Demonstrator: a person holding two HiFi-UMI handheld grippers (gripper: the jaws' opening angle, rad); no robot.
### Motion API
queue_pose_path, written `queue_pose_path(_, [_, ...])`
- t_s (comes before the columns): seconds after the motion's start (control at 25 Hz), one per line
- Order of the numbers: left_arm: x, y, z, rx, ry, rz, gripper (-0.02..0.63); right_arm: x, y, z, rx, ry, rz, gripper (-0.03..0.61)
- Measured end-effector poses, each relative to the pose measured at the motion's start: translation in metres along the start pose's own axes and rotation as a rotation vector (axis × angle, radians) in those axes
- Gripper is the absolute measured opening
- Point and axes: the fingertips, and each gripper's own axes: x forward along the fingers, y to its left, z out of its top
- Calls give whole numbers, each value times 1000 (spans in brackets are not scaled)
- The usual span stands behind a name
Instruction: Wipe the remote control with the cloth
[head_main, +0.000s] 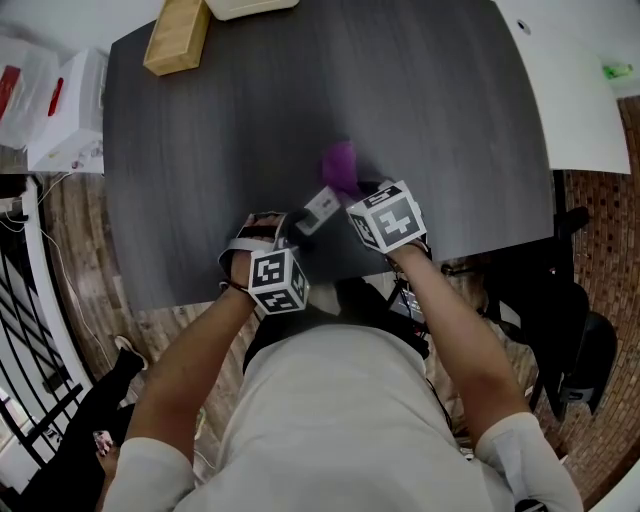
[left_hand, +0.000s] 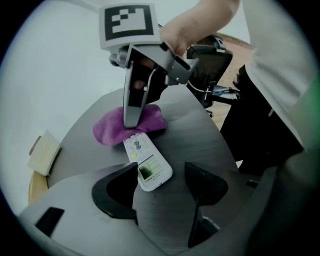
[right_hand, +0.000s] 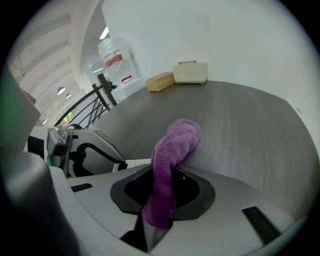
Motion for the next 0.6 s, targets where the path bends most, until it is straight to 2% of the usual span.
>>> queue_pose_path(0.2, [7,15,-1,-166,-20,-40,272,-1,0,2,98,47,41,92])
queue_pose_path(0.32, [8,17,-1,-165,-26,-56,272,-3,1,-1,150,42,56,92])
queue_pose_path(0.4, [5,17,0,-157,-45,-31,270,-6,0,-1,180,21,69,92])
queue_pose_path(0.44, [3,17,1,-177,-62,-21,261,-8,0,1,183,-1,72,92])
queue_pose_path(0.52, [-1,20,3,-277,-107,-26,223,-15,-5,6,178,-72,61,92])
queue_pose_path(0.56, [-2,22,3,-344,-129,-39,175,-20,-8,9,179,-109,47,92])
queue_pose_path(0.6, [-3,25,3,-409,-148,-56,167,-23,-11,10,183,-134,34,92])
